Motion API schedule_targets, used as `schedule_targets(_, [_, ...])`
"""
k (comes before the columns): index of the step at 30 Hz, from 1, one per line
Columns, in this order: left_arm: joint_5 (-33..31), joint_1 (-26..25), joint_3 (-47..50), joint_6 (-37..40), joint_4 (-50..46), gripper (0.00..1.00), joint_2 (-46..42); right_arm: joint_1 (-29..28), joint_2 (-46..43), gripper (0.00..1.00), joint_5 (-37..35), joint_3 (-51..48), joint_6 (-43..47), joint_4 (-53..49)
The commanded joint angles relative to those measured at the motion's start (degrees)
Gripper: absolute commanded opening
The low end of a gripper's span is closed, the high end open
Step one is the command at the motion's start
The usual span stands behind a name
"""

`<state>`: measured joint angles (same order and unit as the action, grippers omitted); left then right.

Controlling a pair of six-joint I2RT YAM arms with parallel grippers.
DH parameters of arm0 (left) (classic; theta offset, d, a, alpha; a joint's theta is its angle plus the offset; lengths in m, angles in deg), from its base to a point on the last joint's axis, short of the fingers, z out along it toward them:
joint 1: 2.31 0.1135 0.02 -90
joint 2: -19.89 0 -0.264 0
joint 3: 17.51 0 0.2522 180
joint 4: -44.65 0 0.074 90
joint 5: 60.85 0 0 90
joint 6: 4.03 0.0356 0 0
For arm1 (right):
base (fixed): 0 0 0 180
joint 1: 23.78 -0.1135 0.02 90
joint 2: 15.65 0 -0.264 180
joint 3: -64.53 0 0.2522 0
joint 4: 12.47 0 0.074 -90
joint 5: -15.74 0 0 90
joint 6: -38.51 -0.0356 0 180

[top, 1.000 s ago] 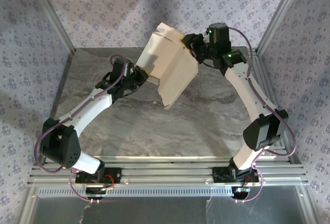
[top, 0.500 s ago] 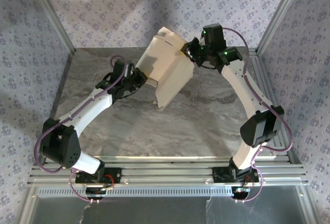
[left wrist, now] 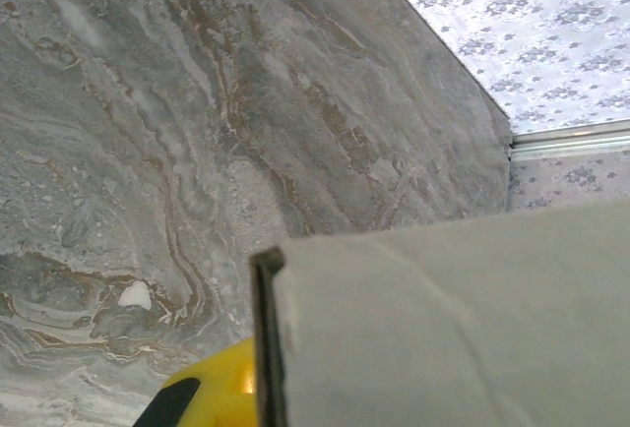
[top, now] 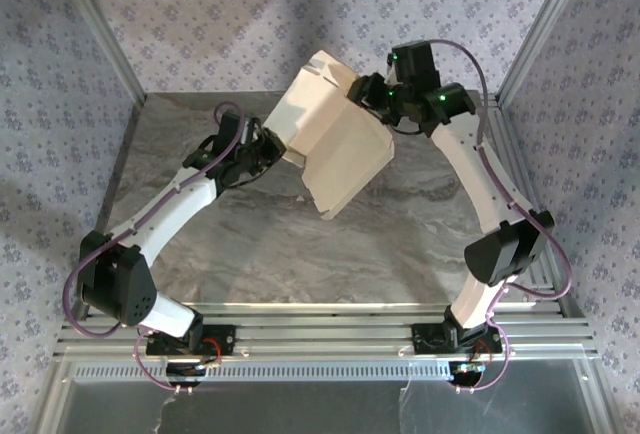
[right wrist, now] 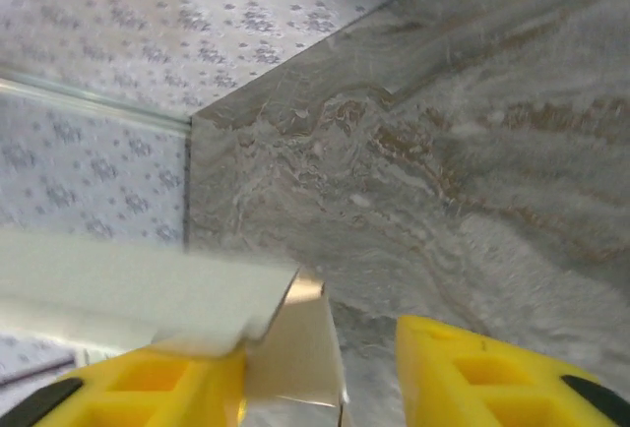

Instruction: Fold the paper box

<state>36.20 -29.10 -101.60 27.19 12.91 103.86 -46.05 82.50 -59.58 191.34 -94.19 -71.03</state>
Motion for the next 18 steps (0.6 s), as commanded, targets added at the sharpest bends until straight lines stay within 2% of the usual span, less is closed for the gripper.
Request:
schedule_targets(1, [1.1, 0.1, -2.8, 2.8, -4.7, 0.0, -2.1, 1.4, -4.1, 0.49, 2.4, 5.2, 16.2, -3.3])
schedule_targets(6, [3.1, 0.9, -4.3, 5.5, -9.6, 0.0, -2.3, 3.3, -5.9, 0.51, 2.4, 7.6, 32.1, -4.2])
schedule_targets(9, [3.6, 0.9, -5.1, 7.0, -12.7, 0.0, -2.6, 3.4, -9.4, 0.53, 7.6, -0.3, 47.0, 3.5])
schedule_targets(11, [3.4, 0.9, -5.2, 8.0, -14.2, 0.0, -2.9, 3.3, -11.6, 0.63, 8.4, -6.5, 54.2, 8.9])
schedule_targets(13, [3.4, 0.9, -5.7, 8.9, -16.0, 0.0, -3.1, 3.1, -12.0, 0.66, 9.9, -9.4, 60.7, 10.1])
schedule_targets(15, [3.5, 0.9, -5.7, 9.7, -16.8, 0.0, -3.3, 2.3, -11.3, 0.66, 8.8, -9.9, 65.7, 9.6])
schedule_targets(18, [3.3, 0.9, -5.9, 10.7, -17.8, 0.0, -3.6, 2.2, -9.5, 0.66, 6.5, -9.9, 68.1, 9.8])
